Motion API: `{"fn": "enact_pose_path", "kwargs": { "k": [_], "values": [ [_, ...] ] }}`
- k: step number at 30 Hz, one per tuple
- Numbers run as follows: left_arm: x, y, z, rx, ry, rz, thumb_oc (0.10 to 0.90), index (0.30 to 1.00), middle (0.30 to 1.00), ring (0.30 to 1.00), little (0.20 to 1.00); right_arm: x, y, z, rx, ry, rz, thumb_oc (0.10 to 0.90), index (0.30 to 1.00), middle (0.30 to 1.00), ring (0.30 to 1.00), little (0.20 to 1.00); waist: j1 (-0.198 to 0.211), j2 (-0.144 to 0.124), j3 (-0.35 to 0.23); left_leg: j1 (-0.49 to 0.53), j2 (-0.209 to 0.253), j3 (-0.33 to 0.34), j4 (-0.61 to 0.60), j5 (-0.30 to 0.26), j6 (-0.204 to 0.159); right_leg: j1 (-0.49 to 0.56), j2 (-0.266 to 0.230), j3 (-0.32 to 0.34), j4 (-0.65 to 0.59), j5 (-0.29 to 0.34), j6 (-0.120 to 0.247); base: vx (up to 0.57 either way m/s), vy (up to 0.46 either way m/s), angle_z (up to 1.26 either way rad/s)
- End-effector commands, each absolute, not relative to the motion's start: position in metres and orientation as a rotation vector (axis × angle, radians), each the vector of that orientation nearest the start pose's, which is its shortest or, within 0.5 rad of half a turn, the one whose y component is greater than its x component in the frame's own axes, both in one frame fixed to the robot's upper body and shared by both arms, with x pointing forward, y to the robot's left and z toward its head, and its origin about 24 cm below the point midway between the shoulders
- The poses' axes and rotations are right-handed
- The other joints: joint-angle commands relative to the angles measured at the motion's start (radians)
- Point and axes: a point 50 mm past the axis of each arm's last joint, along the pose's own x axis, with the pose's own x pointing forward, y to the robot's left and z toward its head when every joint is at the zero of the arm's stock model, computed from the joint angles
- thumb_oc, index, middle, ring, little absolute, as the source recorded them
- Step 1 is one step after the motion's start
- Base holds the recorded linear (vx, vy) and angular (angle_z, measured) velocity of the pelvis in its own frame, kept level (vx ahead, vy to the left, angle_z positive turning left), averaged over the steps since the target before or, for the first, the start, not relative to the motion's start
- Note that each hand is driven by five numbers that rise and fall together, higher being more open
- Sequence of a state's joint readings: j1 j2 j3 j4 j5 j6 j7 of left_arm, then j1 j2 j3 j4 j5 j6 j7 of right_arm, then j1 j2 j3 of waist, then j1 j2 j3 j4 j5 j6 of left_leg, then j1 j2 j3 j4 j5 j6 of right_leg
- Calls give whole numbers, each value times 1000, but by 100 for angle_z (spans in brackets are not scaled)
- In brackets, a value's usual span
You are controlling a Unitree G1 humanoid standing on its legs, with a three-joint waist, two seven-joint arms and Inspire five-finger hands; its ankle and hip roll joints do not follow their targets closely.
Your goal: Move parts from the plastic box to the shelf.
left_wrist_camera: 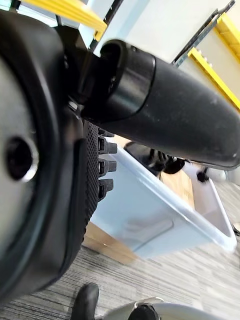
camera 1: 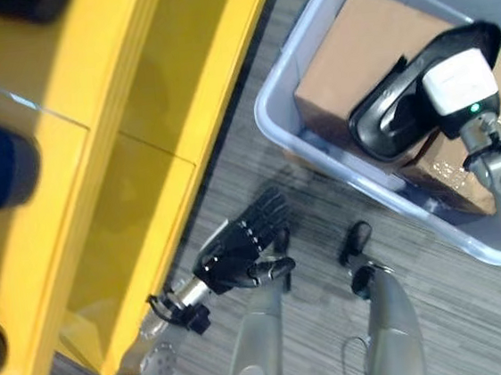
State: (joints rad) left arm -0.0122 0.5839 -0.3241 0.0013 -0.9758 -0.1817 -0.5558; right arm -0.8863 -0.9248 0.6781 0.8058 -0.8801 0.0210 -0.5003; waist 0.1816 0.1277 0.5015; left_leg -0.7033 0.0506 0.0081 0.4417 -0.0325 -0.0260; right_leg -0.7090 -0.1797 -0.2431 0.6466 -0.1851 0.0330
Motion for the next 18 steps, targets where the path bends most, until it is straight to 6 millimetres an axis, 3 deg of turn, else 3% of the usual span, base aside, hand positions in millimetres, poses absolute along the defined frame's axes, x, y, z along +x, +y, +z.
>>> {"fn": "enact_pose_path", "kwargs": {
  "k": [1, 2, 8, 12, 18],
  "values": [
    [227, 162, 93, -380, -242, -873, 900, 1000, 1000, 1000, 1000, 364, -272, 185, -1974, -479, -228, 400, 300, 300, 300, 300, 14, -13, 18, 146, -2, 34, -224, 55, 11, 133, 66, -25, -30, -58, -13, -107, 38, 30],
    [228, 165, 96, -377, -259, -868, 900, 1000, 1000, 1000, 1000, 363, -269, 193, -1958, -519, -241, 400, 300, 300, 300, 300, 13, -14, 18, 151, 8, 38, -240, 80, 14, 141, 77, -33, -60, -29, -20, -105, 51, 9],
    [227, 172, 98, -374, -281, -835, 900, 1000, 1000, 1000, 1000, 351, -249, 212, -1880, -642, -202, 400, 300, 300, 300, 300, -16, -55, 18, 356, 26, 59, -322, 84, -2, 359, 83, -17, -210, 6, -1, 26, 47, -18],
    [227, 174, 99, -374, -287, -826, 900, 1000, 1000, 1000, 1000, 347, -247, 212, -1876, -643, -179, 400, 300, 300, 300, 300, -25, -66, 18, 423, 32, 65, -348, 87, -8, 431, 82, -13, -255, 18, 5, 59, 41, -6],
    [223, 177, 90, -352, -272, -788, 900, 1000, 1000, 1000, 1000, 332, -250, 196, -1762, -582, -134, 400, 300, 300, 300, 300, -47, -106, -87, 532, 50, 74, -427, 101, -27, 577, 89, -7, -407, 57, 16, 138, 44, -7]
  ]
}}
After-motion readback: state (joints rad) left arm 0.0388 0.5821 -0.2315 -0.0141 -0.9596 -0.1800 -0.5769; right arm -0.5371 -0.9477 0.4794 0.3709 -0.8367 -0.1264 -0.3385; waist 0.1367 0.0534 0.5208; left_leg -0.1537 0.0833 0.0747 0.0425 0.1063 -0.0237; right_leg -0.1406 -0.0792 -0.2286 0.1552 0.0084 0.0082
